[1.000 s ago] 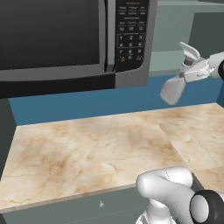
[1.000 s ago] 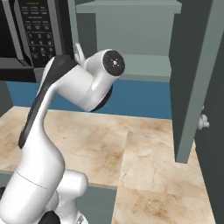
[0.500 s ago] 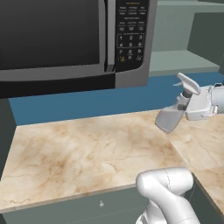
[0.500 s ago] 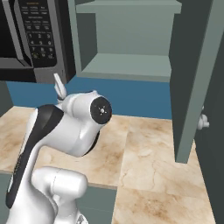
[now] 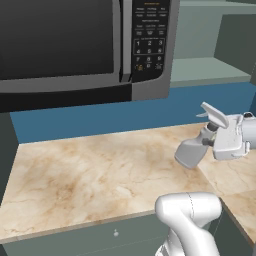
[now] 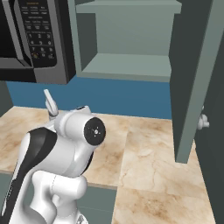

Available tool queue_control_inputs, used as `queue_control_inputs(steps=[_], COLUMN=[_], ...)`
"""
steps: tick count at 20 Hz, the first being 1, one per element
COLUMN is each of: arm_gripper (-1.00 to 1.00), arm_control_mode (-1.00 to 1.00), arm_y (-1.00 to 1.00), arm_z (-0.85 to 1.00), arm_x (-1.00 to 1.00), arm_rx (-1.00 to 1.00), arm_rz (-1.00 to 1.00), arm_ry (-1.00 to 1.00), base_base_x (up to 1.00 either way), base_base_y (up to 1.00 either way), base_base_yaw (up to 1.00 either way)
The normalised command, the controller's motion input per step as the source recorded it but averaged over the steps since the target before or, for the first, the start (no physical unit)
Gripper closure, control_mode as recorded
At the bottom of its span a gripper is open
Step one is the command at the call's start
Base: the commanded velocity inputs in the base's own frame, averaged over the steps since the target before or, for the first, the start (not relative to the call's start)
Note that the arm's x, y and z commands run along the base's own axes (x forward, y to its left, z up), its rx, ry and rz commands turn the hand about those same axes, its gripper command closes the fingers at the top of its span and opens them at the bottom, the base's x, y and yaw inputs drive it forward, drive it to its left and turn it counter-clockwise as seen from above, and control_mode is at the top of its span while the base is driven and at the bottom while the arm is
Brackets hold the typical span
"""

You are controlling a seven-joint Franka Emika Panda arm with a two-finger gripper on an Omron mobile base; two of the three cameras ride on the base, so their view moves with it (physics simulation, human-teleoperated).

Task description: Move the cutting board and knife to the sink. Then move spray from the cabinet to the counter.

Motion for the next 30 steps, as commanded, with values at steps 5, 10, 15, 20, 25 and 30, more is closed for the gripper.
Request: queue_control_inputs(steps=[5,10,15,20,25,30], arm_gripper=[1.00,1.00,1.00,1.00,1.00,1.00], arm_control_mode=[-1.00,-1.00,-1.00,-1.00,-1.00,-1.00], arm_y=[0.00,0.00,-0.06,-0.13,-0.18,-0.10], arm_z=[-0.11,-0.21,-0.36,-0.41,-0.28,-0.18], arm_x=[0.00,0.05,0.19,0.41,0.47,0.42], arm_rx=[-0.04,-0.08,-0.10,-0.06,-0.01,0.00], arm_rz=[0.00,-0.03,-0.02,0.00,0.00,0.00], arm_ry=[0.04,0.01,0.00,0.00,0.00,0.00], base_base_x=[0.00,0.00,0.00,0.00,0.00,0.00], base_base_y=[0.00,0.00,0.00,0.00,0.00,0.00], base_base_yaw=[0.00,0.00,0.00,0.00,0.00,0.00])
